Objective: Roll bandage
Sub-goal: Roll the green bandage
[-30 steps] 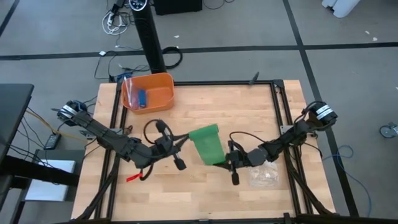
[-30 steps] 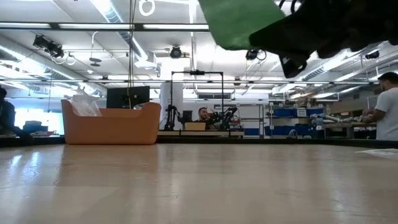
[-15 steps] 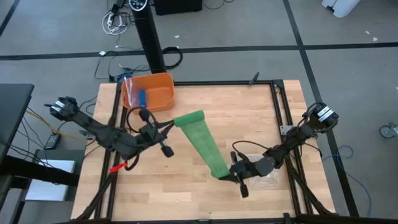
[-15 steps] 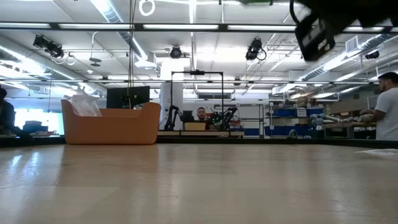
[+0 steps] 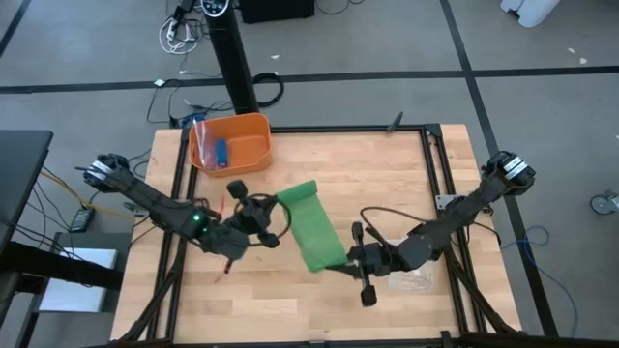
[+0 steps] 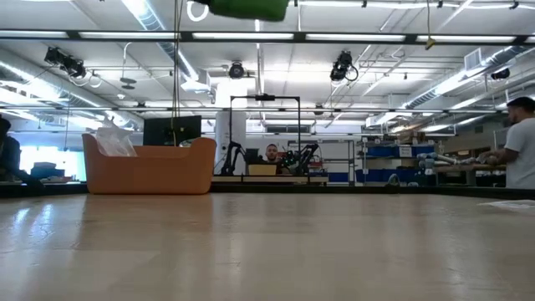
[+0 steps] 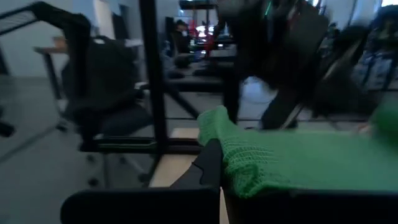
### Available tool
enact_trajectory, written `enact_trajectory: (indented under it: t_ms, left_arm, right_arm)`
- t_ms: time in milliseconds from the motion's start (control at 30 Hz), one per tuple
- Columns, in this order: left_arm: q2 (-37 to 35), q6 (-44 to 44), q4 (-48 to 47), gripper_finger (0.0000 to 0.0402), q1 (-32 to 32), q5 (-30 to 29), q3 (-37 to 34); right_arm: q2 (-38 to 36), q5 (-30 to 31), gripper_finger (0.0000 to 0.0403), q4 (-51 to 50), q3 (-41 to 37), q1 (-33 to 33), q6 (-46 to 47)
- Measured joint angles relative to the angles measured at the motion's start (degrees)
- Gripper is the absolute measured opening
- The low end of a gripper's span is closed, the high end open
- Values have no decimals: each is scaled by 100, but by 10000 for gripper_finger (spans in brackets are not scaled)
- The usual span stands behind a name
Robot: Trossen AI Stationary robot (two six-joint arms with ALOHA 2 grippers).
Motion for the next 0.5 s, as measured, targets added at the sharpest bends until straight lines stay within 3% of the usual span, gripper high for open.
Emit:
enact_trajectory:
  t_ms: [167, 500]
  left_arm:
    - [322, 53, 451, 1, -4, 48, -232]
    - [1024, 1118, 1886, 1, -145, 494, -284]
  right_arm:
    - [-230, 72, 0, -1125, 785, -276, -433]
    - [-431, 81, 0, -2030, 1703, -961, -972]
